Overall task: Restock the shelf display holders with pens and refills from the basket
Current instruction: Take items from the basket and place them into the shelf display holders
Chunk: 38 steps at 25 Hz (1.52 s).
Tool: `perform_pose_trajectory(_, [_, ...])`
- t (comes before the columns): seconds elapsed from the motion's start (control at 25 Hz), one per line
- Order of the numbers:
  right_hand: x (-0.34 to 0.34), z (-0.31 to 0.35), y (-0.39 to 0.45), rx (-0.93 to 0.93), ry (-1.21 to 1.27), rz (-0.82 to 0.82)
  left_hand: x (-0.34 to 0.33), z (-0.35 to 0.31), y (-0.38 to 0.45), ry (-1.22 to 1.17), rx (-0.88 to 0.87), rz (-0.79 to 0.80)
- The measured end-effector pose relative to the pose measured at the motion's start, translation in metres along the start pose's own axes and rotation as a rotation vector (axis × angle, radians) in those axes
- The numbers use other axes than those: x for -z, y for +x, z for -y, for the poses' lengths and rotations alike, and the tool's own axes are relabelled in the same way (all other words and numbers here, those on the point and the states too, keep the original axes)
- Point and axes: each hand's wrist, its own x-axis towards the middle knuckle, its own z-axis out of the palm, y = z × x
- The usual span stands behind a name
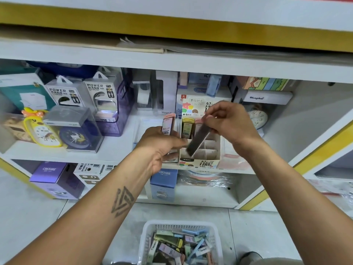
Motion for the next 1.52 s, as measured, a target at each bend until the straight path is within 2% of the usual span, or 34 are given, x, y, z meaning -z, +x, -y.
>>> perform_pose_trajectory(0.12, [0.013, -0.003, 0.003, 0.09, -0.214, -0.063, 0.002, -0.001, 0.0, 0.002, -0.015, -0.039])
perform_pose_trajectory(0.28, [0.012, -0.009, 0.005, 0.078, -0.17, -0.044, -0.002, -0.001, -0.002, 0.101, -0.015, -0.027])
perform_pose_trajectory(0.4, [0.008, -0.014, 0.009, 0.153, -0.2, -0.062, -0.003, -0.003, -0.005, 0.098, 0.02, 0.04])
perform_pose_trajectory(0.56, [0.0, -0.022, 0.006, 0.344, -0.559, -0.073, -0.001, -0.003, -0.007, 0.013, 0.077, 0.102])
perform_pose_trajectory(0.76, [-0.007, -0.025, 0.005, 0.447, -0.758, -0.069, -0.001, -0.003, -0.009, -0.095, 0.141, 0.175])
perform_pose_trajectory(0.84, [-0.008, -0.021, 0.006, 0.426, -0.668, -0.092, -0.002, -0.002, -0.009, -0.109, 0.132, 0.204])
perform_pose_trajectory(0.88, [-0.01, -0.017, 0.005, 0.327, -0.49, -0.077, -0.002, -0.003, -0.009, -0.112, 0.125, 0.216])
perform_pose_trajectory(0.96, [-0.015, -0.009, 0.001, 0.086, -0.059, 0.06, -0.002, -0.003, -0.008, -0.111, 0.124, 0.263])
perform_pose_trajectory(1.0, [-0.017, -0.006, -0.001, 0.023, 0.067, 0.127, -0.003, -0.003, -0.009, -0.104, 0.129, 0.298])
perform_pose_trajectory(1.12, [-0.014, -0.001, -0.004, 0.008, 0.162, 0.152, -0.007, -0.001, -0.009, -0.064, 0.098, 0.341])
perform_pose_trajectory(1.2, [-0.003, 0.001, 0.0, 0.058, 0.155, 0.044, -0.01, 0.005, -0.005, 0.138, -0.027, 0.209])
perform_pose_trajectory(1.32, [0.01, -0.001, 0.004, 0.21, -0.134, -0.12, -0.006, 0.014, 0.005, 0.726, -0.276, -0.054])
perform_pose_trajectory(1.4, [0.011, -0.004, 0.001, 0.321, -0.381, -0.152, -0.005, 0.019, 0.009, 0.904, -0.312, -0.129])
perform_pose_trajectory(1.52, [0.006, -0.008, -0.003, 0.412, -0.534, -0.145, -0.008, 0.029, 0.015, 1.034, -0.319, -0.155])
